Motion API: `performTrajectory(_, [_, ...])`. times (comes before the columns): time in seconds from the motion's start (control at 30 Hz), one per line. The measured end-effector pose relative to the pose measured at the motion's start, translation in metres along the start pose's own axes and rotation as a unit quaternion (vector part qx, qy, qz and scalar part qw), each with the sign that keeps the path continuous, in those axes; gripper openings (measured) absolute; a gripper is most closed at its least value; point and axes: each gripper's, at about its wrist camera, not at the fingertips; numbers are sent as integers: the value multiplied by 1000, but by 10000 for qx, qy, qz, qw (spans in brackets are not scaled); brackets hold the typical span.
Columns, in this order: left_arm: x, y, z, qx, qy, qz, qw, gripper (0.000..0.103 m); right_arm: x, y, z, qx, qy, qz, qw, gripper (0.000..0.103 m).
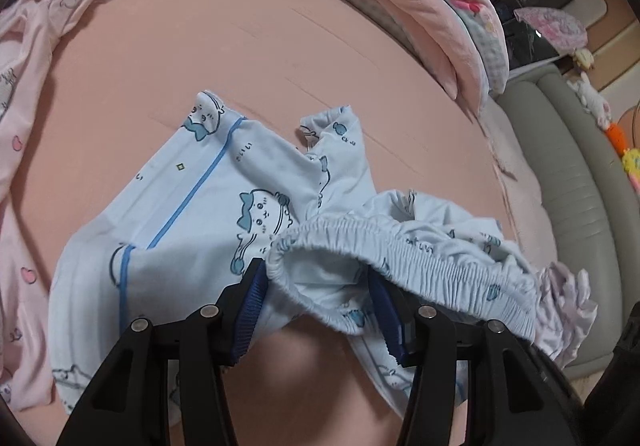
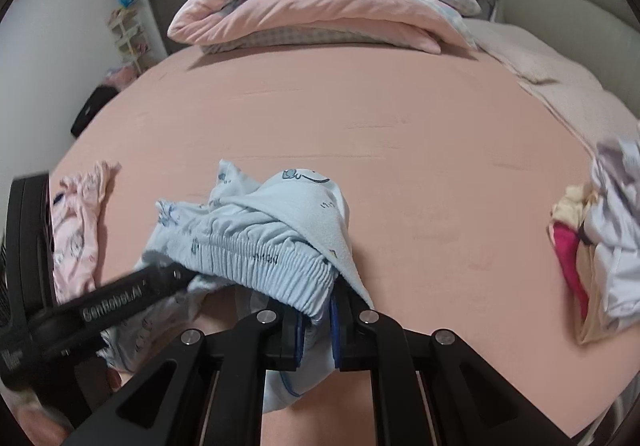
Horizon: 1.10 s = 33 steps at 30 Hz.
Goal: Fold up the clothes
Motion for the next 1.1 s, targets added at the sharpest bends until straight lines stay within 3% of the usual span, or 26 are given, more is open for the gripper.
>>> performTrajectory(0.13, [7,3,-7,-188,134,198,9995,48,-1,-3,1,10,67,-90,9999,8])
performTrajectory(0.17, [8,5,-6,-219,67,296,9993,41,-2,-4,1,13,83,-113,9999,8])
performTrajectory(0.2, [9,7,-4,-241,-21,378,9990,19,-2,-5,1,16,100,-135,9999,8])
performTrajectory(0.3, [10,11,1,-290,-203,542,9979,11,-3,-7,1,23,150,-203,9997,8])
performTrajectory(0.37, [11,15,4,-325,-272,637,9971,11,-4,-9,1,30,182,-249,9995,8])
performTrajectory(0.6, [11,25,-2,-170,-195,804,9964,11,-22,-29,23,504,-398,-1019,9927,8])
performTrajectory(0.67, [12,29,-2,-248,-132,867,9958,11,-30,-31,28,434,-491,-1092,9919,8])
performTrajectory(0.9, [15,54,12,-172,-513,1370,9891,11,-32,-30,18,384,-478,-1056,9925,9])
performTrajectory(1.03, [17,72,5,-243,-373,1647,9853,11,-33,-31,10,395,-489,-1022,9928,23])
performTrajectory(1.1, [17,83,0,-271,-299,1794,9829,11,-35,-30,9,376,-525,-994,9930,23])
Point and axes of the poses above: each gripper's, at about its wrist camera, not at the fingertips, and y roughly against the way its jaws point, z to its right, x to its top, and after that the axes turned 12 degrees about -x, right-handed
